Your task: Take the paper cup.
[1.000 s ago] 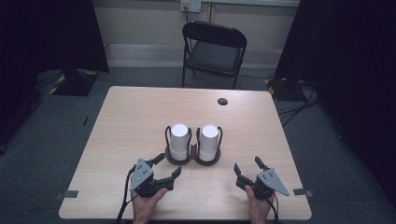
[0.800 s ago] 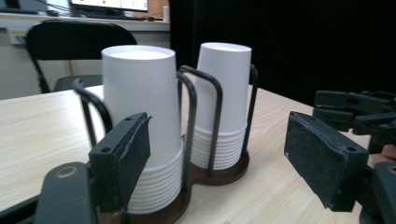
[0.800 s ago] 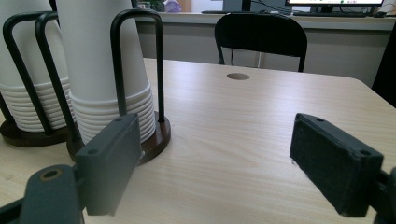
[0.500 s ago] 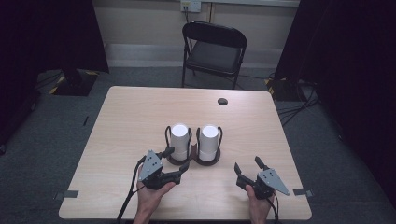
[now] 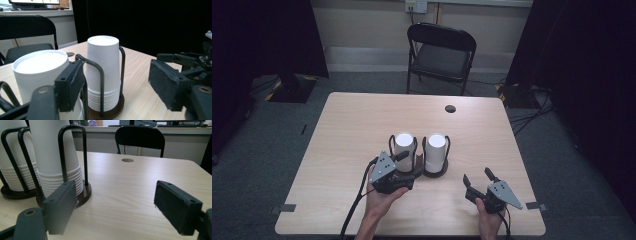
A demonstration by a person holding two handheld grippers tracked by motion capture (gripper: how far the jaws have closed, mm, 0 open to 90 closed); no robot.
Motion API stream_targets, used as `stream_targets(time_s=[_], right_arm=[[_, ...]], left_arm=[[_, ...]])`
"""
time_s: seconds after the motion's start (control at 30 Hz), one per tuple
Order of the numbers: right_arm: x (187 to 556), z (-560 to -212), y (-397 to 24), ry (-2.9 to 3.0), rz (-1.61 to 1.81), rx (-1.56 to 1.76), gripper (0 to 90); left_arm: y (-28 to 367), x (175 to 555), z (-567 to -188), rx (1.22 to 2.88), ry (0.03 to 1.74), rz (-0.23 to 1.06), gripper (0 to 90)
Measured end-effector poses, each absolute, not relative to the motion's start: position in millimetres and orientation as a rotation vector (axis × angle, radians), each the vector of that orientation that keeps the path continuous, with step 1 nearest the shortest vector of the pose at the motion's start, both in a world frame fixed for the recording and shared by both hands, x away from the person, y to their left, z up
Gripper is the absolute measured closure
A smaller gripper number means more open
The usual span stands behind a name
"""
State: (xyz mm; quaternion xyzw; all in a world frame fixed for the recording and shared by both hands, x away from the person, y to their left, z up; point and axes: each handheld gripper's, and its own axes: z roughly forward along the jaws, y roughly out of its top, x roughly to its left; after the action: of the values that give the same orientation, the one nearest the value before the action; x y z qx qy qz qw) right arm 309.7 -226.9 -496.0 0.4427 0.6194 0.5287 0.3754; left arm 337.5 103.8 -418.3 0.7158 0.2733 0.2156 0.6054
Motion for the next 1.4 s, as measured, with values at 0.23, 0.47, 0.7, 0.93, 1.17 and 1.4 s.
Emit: stream_targets(time_s=[0.23,0.47,0.7,0.93,1.17,1.4], right_arm=[[309.9,-495.9,-226.1,1.592,1.346,1.130,19.0],[310.3,-495.7,-224.9,1.597,1.333,1.128,20.0],[310.4,-495.8,-225.4,1.594,1.337,1.130,20.1],[310.1,-495.8,-225.6,1.589,1.339,1.136,20.1],[310.0,-495.8,-225.6,1.585,1.338,1.137,20.1],[309.8,-495.9,-225.6,1.583,1.337,1.135,20.1]], left_arm=[[98.9,345.1,-410.5,1.665,0.619,0.517,27.8],[94.1,352.8,-404.9,1.674,0.624,0.547,26.7],[80.8,367.2,-400.8,1.709,0.620,0.519,27.4],[73.3,372.2,-400.2,1.716,0.618,0.514,28.9],[62.2,382.5,-395.6,1.724,0.595,0.499,29.4],[55.7,392.7,-391.4,1.724,0.599,0.490,28.2]])
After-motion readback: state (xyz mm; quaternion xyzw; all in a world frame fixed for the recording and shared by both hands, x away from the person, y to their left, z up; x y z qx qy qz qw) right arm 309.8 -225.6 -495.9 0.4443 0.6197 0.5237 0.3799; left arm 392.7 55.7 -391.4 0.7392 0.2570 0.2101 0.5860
